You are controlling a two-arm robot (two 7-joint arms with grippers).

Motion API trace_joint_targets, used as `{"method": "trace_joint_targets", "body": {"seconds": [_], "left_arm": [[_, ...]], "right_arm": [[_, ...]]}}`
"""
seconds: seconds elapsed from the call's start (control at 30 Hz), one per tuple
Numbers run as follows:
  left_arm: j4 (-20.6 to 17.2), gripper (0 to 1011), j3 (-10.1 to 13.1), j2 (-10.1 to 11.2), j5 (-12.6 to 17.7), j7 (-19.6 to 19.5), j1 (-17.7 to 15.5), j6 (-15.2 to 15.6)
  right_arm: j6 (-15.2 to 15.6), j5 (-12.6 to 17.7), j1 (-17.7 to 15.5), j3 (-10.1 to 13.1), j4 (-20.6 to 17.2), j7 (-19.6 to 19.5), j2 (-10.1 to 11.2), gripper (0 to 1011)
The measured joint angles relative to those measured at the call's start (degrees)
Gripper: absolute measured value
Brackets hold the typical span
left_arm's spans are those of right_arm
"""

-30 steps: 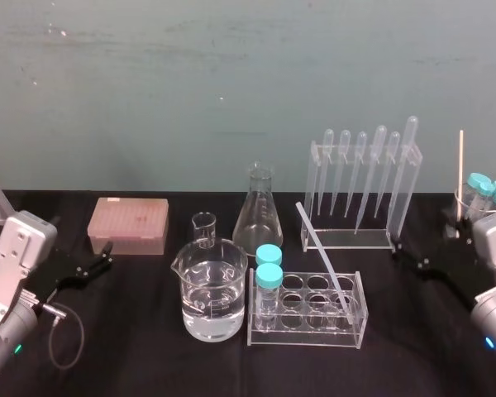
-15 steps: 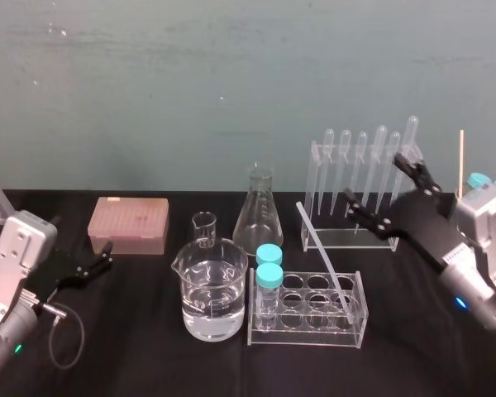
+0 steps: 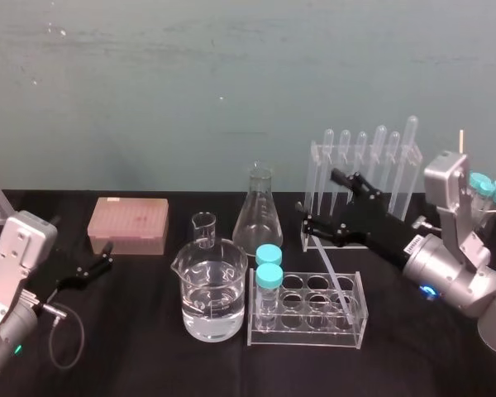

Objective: Pick up the stirring rod with one hand, then place it down.

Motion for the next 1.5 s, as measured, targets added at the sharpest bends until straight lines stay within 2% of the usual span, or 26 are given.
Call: {"method": "trace_joint_targets", "body": {"seconds": [0.03,0.07,0.17,0.27,0.4,0.53,1.0,1.27,1.43,1.5], "left_arm": [[0.0,1000,0.0,0.0,0.0,0.0,0.0,0.0],[0.0,1000,0.0,0.0,0.0,0.0,0.0,0.0],[0.0,1000,0.0,0.0,0.0,0.0,0.0,0.0],[0.0,1000,0.0,0.0,0.0,0.0,0.0,0.0],[0.0,1000,0.0,0.0,0.0,0.0,0.0,0.0],[0.0,1000,0.0,0.0,0.0,0.0,0.0,0.0],[0.0,1000,0.0,0.0,0.0,0.0,0.0,0.0],[0.0,1000,0.0,0.0,0.0,0.0,0.0,0.0],[0.0,1000,0.0,0.0,0.0,0.0,0.0,0.0],[0.0,1000,0.0,0.0,0.0,0.0,0.0,0.0]], "right_arm": [[1.91,1.07,0.61,0.01,0.82,1.25,-0.43,1003],[1.91,1.07,0.61,0.01,0.82,1.25,-0.43,1003],[6.64,3.25,2.34,-0.04,3.25,4.7,-1.24,1003],[9.84,4.41,3.49,-0.15,4.96,6.96,-1.76,1003],[13.23,5.32,4.63,-0.41,6.75,8.74,-2.36,1003],[15.18,5.39,5.23,-0.81,7.63,9.1,-2.67,1003],[15.06,5.44,5.19,-0.71,7.55,9.2,-2.65,1003],[14.89,5.49,5.14,-0.66,7.5,9.23,-2.61,828],[14.84,5.52,5.12,-0.62,7.47,9.23,-2.61,660],[14.83,5.52,5.12,-0.62,7.46,9.23,-2.61,625]]}}
